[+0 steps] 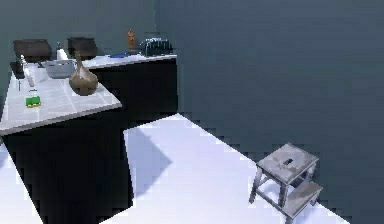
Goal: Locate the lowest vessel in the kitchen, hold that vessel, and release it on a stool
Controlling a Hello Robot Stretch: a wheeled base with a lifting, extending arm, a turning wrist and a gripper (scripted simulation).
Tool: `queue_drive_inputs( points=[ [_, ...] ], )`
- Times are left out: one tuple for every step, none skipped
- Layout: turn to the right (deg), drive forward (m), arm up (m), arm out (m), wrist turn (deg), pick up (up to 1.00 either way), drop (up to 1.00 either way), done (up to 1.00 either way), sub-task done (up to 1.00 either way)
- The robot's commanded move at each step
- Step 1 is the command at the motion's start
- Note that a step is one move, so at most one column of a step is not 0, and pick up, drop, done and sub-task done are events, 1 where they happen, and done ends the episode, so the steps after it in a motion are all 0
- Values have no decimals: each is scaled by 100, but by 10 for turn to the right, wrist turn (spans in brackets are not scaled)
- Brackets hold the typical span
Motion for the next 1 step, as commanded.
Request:
queue_drive_inputs(
  points=[
    [0, 0, 0, 20, 0, 0, 0, 0, 0]
  ],
)
